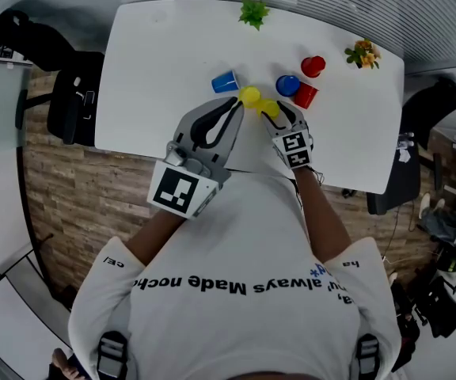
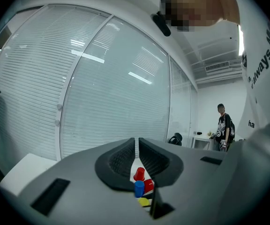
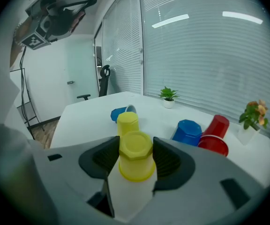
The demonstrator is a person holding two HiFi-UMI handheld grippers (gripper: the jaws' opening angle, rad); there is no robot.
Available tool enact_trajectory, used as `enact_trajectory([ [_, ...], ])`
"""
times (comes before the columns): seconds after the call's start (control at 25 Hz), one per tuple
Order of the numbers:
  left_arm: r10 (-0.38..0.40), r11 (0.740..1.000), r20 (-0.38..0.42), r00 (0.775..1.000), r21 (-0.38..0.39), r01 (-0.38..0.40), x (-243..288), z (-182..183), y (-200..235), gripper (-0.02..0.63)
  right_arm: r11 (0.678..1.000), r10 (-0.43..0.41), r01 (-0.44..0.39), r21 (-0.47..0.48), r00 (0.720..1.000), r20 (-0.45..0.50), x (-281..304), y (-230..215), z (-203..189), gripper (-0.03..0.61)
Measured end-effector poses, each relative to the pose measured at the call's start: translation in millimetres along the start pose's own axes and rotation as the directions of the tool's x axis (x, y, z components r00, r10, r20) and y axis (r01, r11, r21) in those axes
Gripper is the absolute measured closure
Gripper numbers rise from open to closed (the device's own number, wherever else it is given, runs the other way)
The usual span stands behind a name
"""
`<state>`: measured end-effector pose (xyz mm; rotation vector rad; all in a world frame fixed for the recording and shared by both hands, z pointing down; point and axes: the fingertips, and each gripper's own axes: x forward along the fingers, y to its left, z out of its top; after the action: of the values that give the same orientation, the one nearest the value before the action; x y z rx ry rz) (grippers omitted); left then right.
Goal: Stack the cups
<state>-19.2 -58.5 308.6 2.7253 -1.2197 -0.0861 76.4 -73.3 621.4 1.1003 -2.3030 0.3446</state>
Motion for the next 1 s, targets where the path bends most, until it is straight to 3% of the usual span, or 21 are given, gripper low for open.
enact_trajectory([
  [0.68, 0.015, 1.0, -0.005, 1.0, -0.009, -0.015, -1.6, -0.7, 10.7, 0.572, 0.999, -0.037, 0.037, -0.016, 0.999, 0.012, 37.8, -21.5, 29.3, 0.344],
  [1.0, 0.011, 1.0, -0.004, 1.0, -0.012, -0.012, -0.7, -0.2, 11.7, 0.572, 0.999, -0.049, 0.049, 0.012, 0.999, 0.016, 23.0, -24.4, 23.9, 0.318],
])
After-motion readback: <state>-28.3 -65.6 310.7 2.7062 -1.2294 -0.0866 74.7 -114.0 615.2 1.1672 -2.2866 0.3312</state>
